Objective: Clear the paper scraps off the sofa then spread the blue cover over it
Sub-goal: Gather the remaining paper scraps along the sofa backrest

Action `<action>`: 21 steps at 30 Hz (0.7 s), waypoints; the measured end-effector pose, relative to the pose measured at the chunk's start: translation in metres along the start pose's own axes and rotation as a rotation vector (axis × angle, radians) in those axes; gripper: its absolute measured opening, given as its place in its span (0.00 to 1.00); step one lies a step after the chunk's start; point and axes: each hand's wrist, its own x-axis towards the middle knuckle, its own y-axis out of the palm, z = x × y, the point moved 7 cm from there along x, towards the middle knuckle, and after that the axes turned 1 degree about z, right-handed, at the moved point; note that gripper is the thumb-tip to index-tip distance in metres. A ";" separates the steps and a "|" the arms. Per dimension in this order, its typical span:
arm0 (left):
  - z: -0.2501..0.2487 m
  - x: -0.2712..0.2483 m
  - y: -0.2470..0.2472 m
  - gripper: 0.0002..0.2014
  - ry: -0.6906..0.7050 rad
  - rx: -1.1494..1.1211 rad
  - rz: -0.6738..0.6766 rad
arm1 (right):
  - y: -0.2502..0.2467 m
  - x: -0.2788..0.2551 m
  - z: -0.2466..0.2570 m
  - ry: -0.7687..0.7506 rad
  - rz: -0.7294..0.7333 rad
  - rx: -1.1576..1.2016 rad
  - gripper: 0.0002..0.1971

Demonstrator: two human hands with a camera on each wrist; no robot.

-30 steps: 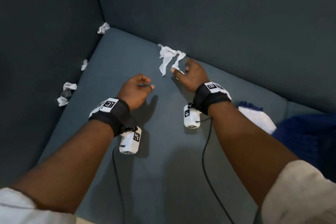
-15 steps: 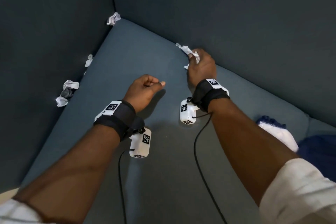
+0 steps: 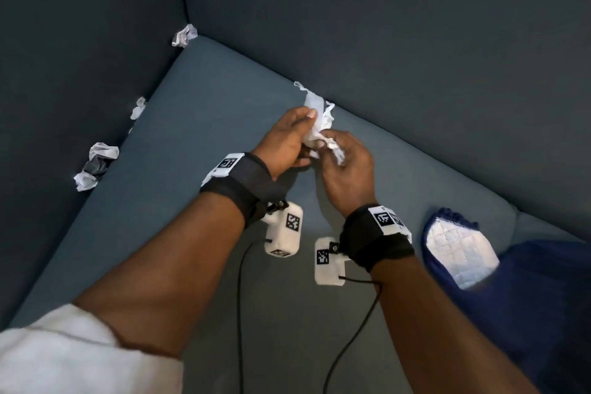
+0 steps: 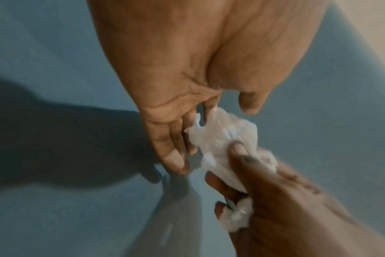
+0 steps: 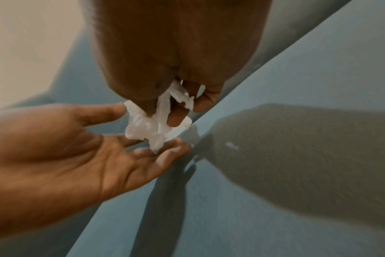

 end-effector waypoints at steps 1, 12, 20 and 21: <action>-0.002 0.006 0.007 0.11 0.034 -0.001 -0.012 | 0.002 0.002 0.004 -0.030 0.057 -0.040 0.09; 0.020 0.014 -0.052 0.09 0.097 0.157 -0.428 | -0.020 0.075 -0.031 0.299 0.016 -0.009 0.17; 0.024 0.003 -0.051 0.07 0.165 0.255 -0.399 | 0.043 0.117 -0.015 0.157 0.166 -0.482 0.17; 0.023 0.004 -0.050 0.07 0.167 0.244 -0.405 | 0.045 0.116 -0.015 0.143 0.173 -0.473 0.13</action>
